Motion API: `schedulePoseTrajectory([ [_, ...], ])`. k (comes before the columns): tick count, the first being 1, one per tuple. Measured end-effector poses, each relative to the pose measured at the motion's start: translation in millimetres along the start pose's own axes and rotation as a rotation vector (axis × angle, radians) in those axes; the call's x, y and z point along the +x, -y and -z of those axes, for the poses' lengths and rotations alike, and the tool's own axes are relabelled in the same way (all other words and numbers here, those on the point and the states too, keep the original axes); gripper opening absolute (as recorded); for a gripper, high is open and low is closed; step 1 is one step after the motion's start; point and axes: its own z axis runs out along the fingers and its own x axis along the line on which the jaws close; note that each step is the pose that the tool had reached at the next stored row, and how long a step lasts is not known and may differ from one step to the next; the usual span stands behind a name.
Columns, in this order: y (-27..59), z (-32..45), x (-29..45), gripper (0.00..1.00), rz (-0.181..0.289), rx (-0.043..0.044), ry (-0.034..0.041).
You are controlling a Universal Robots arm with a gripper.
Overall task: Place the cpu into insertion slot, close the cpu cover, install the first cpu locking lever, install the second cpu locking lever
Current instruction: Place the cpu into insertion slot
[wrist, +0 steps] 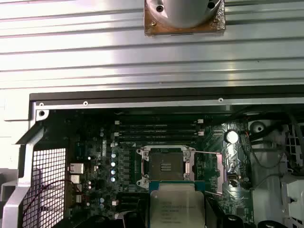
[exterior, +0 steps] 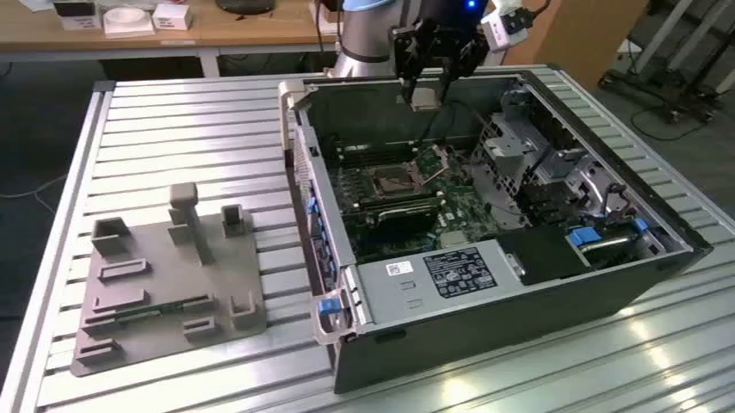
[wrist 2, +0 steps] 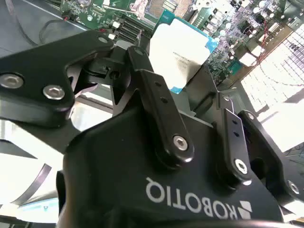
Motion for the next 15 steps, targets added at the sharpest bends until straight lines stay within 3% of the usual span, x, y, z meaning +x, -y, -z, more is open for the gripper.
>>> schedulePoseTrajectory([
  [15, 0.0, 0.0, 0.3, 0.54, -0.008, 0.0000, 0.0006],
])
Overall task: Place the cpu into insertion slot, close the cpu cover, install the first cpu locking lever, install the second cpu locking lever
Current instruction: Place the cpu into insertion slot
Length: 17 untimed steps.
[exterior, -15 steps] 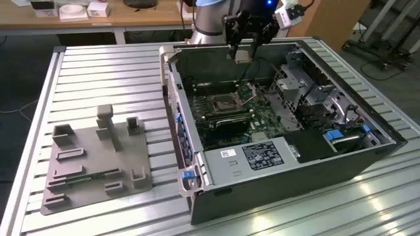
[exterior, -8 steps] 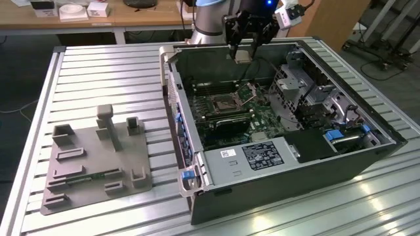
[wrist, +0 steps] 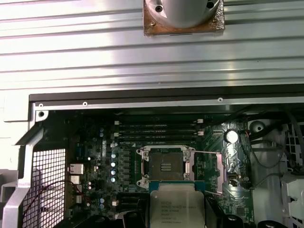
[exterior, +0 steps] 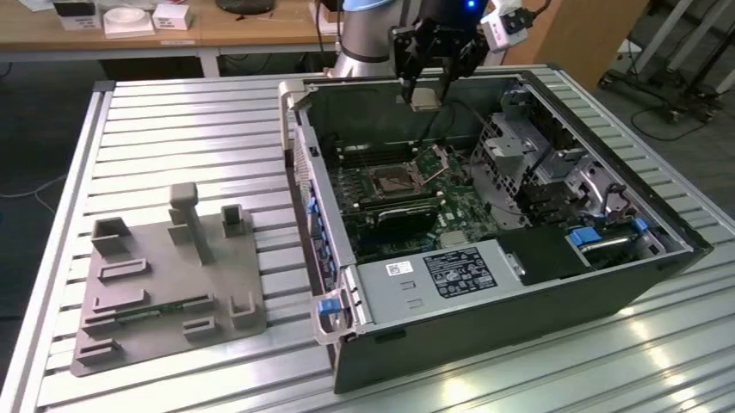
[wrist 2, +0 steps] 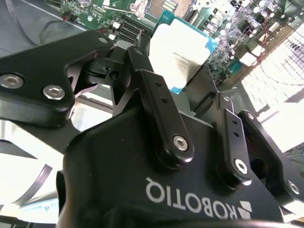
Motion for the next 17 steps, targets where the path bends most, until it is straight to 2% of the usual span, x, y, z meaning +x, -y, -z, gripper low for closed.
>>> schedulePoseTrajectory([
  [6, 0.1, -0.5, 0.5, 0.54, -0.047, -0.0009, 0.0042],
  [17, 0.1, -0.6, 0.7, 0.54, -0.055, -0.0012, 0.0050],
])
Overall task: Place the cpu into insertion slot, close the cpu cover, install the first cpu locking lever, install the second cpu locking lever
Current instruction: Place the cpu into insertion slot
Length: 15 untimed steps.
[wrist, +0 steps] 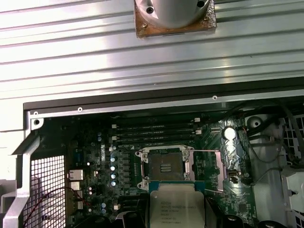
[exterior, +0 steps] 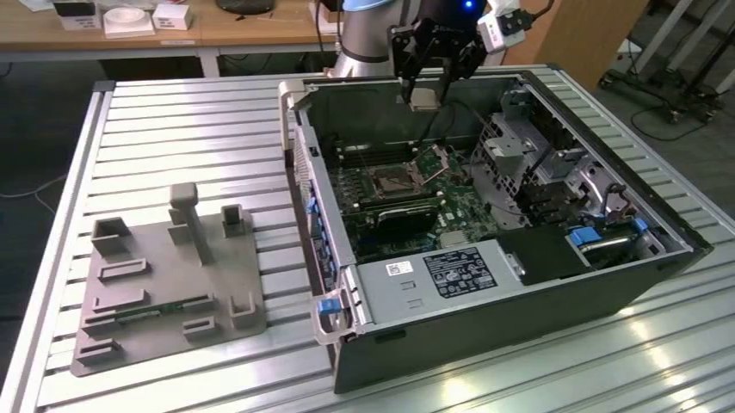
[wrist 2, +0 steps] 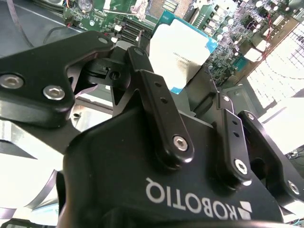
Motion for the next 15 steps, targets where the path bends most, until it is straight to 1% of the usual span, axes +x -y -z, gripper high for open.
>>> schedulePoseTrajectory([
  [5, 0.0, 0.0, 0.0, 0.54, -0.001, 0.0001, 0.0001],
  [15, 0.0, -0.1, 0.0, 0.54, -0.042, 0.0002, 0.0038],
])
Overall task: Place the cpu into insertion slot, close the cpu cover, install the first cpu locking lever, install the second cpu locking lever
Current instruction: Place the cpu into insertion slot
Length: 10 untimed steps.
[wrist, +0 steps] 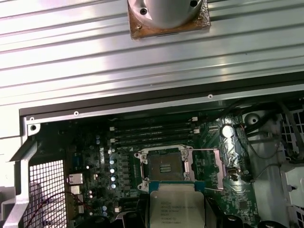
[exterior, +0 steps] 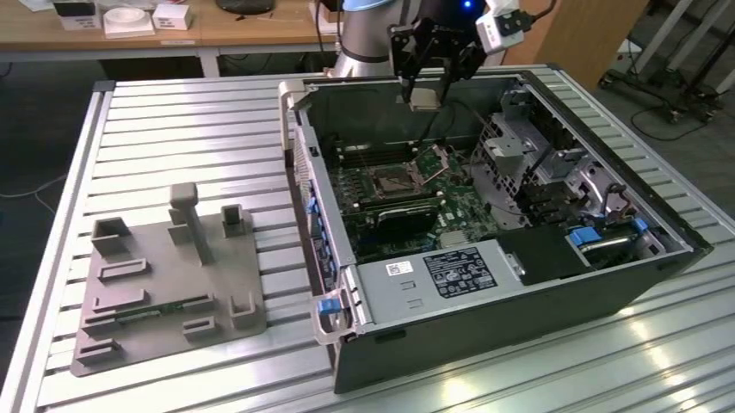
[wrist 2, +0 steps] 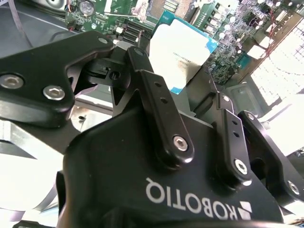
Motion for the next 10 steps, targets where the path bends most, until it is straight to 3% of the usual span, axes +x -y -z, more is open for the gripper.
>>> schedulePoseTrajectory([
  [10, 0.0, -0.1, 0.0, 0.54, -0.033, -0.0003, 0.0030],
])
